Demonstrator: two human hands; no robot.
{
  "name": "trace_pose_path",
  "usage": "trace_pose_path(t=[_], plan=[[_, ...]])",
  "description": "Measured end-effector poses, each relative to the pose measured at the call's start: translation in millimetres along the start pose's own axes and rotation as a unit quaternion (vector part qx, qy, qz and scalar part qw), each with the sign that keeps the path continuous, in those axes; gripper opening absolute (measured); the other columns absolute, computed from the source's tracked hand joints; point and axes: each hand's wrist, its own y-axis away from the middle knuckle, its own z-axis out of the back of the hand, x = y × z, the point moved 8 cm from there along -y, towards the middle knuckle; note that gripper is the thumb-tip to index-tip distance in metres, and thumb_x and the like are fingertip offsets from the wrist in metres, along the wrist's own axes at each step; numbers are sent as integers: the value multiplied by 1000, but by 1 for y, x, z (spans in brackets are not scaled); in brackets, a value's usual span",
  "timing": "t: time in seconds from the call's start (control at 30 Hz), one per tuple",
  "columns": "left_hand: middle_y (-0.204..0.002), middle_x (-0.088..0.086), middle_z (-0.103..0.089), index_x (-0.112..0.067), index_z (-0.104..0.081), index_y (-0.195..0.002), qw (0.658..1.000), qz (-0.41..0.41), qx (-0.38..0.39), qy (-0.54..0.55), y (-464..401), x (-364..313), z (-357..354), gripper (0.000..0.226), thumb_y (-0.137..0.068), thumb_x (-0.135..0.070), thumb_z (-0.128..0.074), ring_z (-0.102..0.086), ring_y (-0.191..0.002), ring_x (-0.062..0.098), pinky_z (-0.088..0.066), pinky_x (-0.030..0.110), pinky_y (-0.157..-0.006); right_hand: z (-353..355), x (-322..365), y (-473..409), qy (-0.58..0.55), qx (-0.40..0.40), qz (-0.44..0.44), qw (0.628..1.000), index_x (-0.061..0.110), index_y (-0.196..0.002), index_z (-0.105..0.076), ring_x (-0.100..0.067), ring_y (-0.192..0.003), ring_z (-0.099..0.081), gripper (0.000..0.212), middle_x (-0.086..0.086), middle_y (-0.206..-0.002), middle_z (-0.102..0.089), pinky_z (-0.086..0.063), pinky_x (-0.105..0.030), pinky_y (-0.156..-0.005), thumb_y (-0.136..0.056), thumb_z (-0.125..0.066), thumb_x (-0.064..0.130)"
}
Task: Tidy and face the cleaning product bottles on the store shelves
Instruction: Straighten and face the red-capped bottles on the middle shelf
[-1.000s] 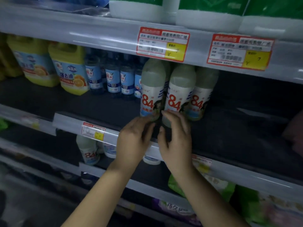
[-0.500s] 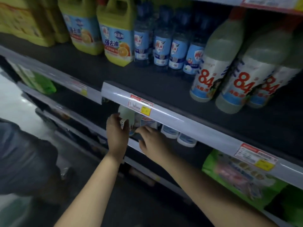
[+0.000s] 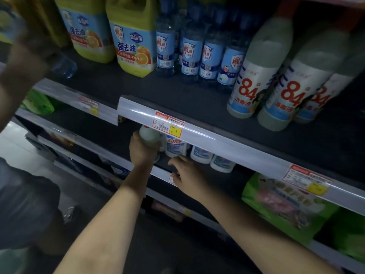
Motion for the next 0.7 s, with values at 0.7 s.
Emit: trace_pose_path(t=[0.7], plan=[[-90,-18,-60,-44,-52,-92,964,-220,120,86,126,-127,119,55,-56,-18,-86,-55,-87,-9,-44,5,-67,90,45,37,-170,-163,27,971,22,-128,-46,-17,-117,-52,69,1,-126,-56,-46,-30,-89,-68,-78,29]])
